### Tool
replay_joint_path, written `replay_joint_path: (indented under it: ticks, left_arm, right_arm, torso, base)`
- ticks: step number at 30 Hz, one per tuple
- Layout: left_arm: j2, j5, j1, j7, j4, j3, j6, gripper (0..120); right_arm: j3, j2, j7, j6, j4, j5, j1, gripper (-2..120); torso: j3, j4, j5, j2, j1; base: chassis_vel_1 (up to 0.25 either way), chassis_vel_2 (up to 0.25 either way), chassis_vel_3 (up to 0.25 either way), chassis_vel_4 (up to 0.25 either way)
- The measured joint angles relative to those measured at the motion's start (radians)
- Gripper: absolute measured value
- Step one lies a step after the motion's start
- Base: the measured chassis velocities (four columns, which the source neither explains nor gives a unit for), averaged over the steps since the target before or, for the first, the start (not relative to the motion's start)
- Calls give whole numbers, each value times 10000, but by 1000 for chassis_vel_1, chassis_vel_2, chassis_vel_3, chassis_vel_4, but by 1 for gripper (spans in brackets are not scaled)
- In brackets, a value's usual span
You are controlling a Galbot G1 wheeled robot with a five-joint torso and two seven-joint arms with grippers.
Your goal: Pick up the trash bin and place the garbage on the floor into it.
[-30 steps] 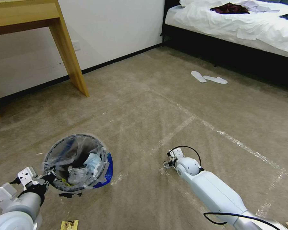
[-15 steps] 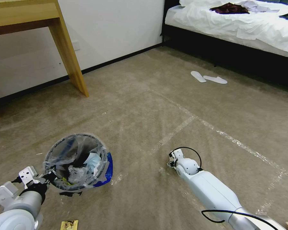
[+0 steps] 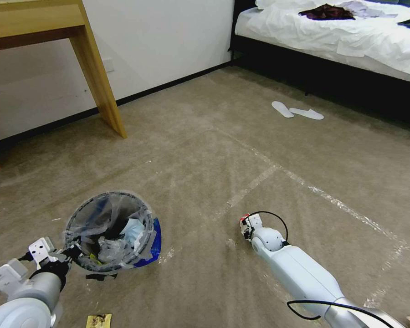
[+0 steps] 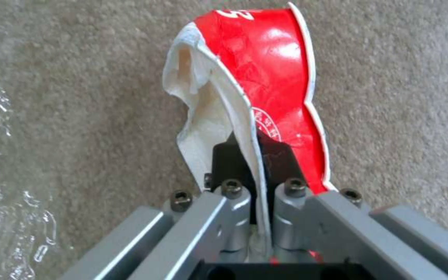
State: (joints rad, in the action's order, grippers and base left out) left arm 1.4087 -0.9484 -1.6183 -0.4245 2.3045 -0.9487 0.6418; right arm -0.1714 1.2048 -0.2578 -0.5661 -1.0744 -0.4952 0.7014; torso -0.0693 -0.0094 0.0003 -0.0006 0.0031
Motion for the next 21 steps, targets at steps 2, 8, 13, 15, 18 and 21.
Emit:
replay_joint_path:
  ticks: [2,8,13,15,18,21]
  left_arm:
    - [-3,1,0,0,-1,0,0,1]
    - [-30,7,-20,1,17,26,0,1]
    - [-95,-4,-42,2,132,46,6,1]
    - [-125,-36,-61,1,214,55,19,1]
    - [-163,-79,-70,1,289,69,33,1]
    - [-229,-107,-72,-7,320,73,51,1]
  right_arm:
    - [25,-30,0,18,-38,-3,37,0]
    - [520,-470,-36,382,-1067,-569,481,0]
    - [1310,-1252,-24,1341,-3331,-1681,1184,0]
    - [1775,-1629,248,2092,-4749,-2195,1577,0]
    - [2039,-1896,768,3179,-5768,-2219,1742,0]
    - [2144,-2119,1413,4106,-6595,-2172,1723,0]
  torso:
    - [0,0,0,0,0]
    - [-1,-5,0,0,0]
    - [0,-3,0,0,0]
    - [0,-6,-3,0,0]
    - [0,-6,-3,0,0]
    - [0,-3,-2,0,0]
  base:
    - [0,0,0,0]
    - [0,0,0,0]
    - [0,0,0,0]
    - [0,0,0,0]
    - [0,0,0,0]
    - [0,0,0,0]
